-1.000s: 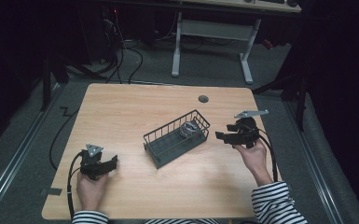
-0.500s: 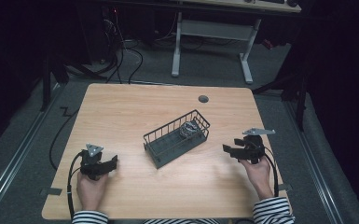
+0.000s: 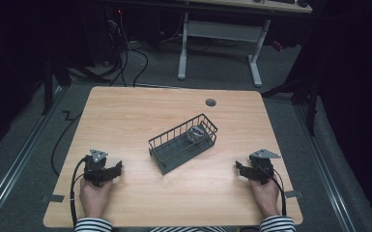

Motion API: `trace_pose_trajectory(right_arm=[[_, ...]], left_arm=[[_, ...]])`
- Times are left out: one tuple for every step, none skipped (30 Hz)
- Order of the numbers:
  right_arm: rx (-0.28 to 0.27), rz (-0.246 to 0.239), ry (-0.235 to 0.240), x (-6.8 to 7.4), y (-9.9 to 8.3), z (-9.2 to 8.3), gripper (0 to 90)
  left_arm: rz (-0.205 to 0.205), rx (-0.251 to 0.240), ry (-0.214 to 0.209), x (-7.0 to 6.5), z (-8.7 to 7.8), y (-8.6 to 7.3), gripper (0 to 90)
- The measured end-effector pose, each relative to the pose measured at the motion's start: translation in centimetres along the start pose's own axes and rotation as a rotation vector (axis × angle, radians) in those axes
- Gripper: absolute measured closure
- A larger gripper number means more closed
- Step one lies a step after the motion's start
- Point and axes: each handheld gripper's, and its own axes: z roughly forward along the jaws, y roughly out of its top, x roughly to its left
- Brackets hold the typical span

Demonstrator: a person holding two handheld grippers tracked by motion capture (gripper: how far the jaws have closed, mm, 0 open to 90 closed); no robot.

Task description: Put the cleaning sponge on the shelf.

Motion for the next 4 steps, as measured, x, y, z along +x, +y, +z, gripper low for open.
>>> trace_pose_trajectory(right_arm=[[0.002, 0.002, 0.01, -0.01, -0.01, 0.01, 34.1], [0.003, 0.003, 0.011, -0.03, -0.01, 0.01, 34.1], [0.002, 0.003, 0.011, -0.03, -0.01, 0.01, 34.1], [0.002, 0.003, 0.011, -0.03, -0.01, 0.01, 34.1]], left_arm=[[0.001, 0.0, 0.0, -0.01, 0.0, 0.0, 25.9], [0.0, 0.0, 0.0, 0.0, 0.0, 0.0, 26.0], [0.001, 0.0, 0.0, -0.01, 0.0, 0.0, 26.0], [0.001, 0.0, 0.0, -0.01, 0.0, 0.0, 26.0]])
